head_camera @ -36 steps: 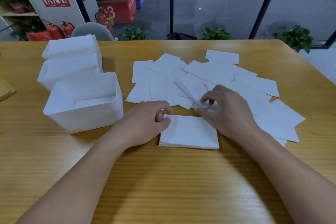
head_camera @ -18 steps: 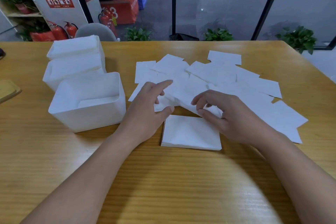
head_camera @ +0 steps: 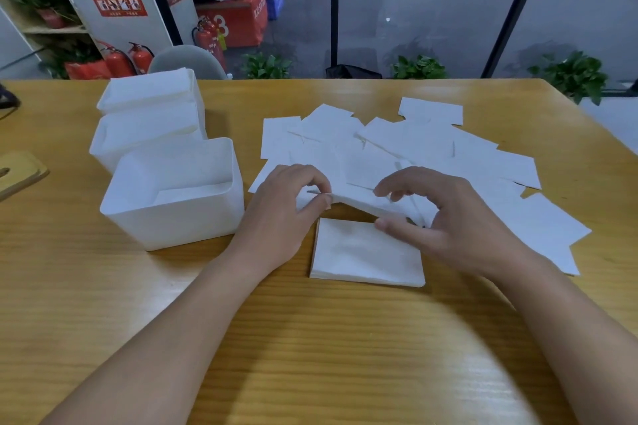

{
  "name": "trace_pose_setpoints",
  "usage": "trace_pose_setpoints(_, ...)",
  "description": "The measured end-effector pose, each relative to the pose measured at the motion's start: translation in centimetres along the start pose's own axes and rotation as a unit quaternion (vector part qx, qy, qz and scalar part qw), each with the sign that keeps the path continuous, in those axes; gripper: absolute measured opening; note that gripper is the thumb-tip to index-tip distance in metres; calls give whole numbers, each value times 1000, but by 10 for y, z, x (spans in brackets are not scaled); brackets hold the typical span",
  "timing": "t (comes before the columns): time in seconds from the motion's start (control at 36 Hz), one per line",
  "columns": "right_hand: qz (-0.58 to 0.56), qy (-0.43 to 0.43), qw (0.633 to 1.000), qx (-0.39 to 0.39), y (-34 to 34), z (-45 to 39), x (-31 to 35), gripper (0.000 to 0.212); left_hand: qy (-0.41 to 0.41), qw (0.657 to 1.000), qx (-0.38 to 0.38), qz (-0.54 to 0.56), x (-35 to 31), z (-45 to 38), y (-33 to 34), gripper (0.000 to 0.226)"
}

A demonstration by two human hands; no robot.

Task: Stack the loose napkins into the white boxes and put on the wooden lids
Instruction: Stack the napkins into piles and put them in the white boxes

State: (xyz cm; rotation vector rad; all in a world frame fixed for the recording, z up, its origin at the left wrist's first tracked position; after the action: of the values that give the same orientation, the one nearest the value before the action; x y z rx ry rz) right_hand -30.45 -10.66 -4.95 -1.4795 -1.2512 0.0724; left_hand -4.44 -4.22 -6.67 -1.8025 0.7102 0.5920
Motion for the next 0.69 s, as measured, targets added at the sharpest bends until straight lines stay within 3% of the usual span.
trace_pose_setpoints(0.11, 37, -8, 999, -37, 5, -3, -4, 8, 10, 999, -23, 27, -6, 2, -2, 7)
trace_pose_setpoints(0.22, 33, 11, 997, -66, 4, -4, -5, 10, 28, 998, -32, 44, -10, 3, -4, 8)
trace_pose_setpoints(0.36, 28, 46, 998, -35, 6, -5, -7, 16, 14, 999, 0, 36, -7, 3, -2, 7)
trace_pose_setpoints(0.58, -106, 86, 989, -56, -1, -5, -2, 22, 32, 991, -58, 116, -10, 3, -8, 3)
trace_pose_setpoints(0.69, -172, 114, 977, -51, -7, -7, 7, 20, 6, 982, -39, 184, -9, 1, -5, 5)
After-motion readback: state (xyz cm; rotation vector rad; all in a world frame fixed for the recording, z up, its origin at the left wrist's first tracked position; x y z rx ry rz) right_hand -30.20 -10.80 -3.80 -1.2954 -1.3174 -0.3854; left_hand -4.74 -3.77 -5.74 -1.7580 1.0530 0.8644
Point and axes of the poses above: each hand's wrist, its own z-axis away from the middle knuckle, its own y-axis out of the palm, x = y × z, the point moved 2 cm from there along -z, towards the middle knuckle, and after that the axes turned 3 degrees about z, right-handed, at the moved point
